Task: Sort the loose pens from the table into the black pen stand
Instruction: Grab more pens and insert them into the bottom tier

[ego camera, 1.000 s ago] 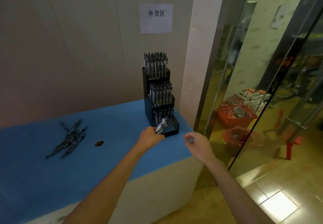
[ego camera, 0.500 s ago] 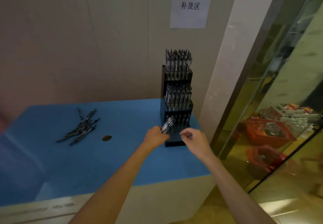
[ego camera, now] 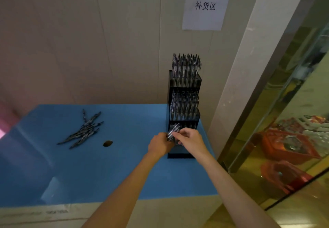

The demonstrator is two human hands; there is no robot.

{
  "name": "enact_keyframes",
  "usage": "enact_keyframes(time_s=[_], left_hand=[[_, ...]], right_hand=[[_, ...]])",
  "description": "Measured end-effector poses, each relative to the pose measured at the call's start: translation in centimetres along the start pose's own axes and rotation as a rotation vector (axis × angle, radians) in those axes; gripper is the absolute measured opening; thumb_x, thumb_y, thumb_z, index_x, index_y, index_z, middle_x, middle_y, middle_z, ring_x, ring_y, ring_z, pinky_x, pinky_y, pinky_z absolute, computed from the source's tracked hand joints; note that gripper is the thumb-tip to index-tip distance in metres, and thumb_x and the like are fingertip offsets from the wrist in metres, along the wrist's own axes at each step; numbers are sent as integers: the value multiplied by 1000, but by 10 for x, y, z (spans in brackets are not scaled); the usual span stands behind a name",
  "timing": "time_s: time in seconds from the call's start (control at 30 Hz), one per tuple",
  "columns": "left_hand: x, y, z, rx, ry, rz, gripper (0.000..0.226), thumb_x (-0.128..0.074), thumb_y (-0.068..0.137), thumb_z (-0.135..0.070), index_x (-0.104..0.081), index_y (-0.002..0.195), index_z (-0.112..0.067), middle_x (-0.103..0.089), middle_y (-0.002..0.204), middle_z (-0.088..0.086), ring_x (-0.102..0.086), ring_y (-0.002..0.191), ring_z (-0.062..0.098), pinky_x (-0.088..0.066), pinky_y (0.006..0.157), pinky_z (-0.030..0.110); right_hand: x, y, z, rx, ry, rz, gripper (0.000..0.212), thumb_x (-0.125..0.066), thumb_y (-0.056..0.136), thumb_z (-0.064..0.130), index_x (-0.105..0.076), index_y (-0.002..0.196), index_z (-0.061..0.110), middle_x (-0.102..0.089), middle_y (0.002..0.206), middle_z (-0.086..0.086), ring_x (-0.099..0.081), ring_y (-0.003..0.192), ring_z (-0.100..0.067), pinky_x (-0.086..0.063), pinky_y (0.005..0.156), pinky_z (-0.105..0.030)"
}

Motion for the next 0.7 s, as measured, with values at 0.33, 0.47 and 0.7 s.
enact_keyframes(time_s=[0.33, 0.47, 0.7], left_hand=[[2, 11, 2, 35, 71, -34, 20, -63, 84, -32, -51, 70, -24, -59, 69, 1, -58, 64, 23, -39, 52, 27], [7, 17, 14, 63, 75, -55, 27, -63, 88, -36, -49, 70, -21, -53, 65, 0, -52, 58, 20, -37, 51, 26], [19, 23, 36, 134, 28, -181, 30, -60, 90, -33, -47, 68, -18, -54, 63, -2, -51, 56, 17, -36, 51, 25]], right_hand=[[3, 19, -8, 4, 87, -142, 20, -65, 95, 28, -64, 85, 11, -72, 81, -2, -69, 74, -17, -54, 64, -28], [22, 28, -13, -11, 317, -268, 11, -60, 99, 18, -63, 96, 8, -75, 85, -8, -73, 72, -23, -60, 68, -36], [44, 44, -16, 205, -31, -343, 10, -65, 96, 22, -65, 89, 14, -71, 74, 2, -70, 69, -12, -60, 72, -34]])
Point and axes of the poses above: each hand's wrist, its own y-axis towards the middle knuckle, its own x-axis out of the back of the hand, z = x × y, the point moved 5 cm from there along y, towards the middle knuckle
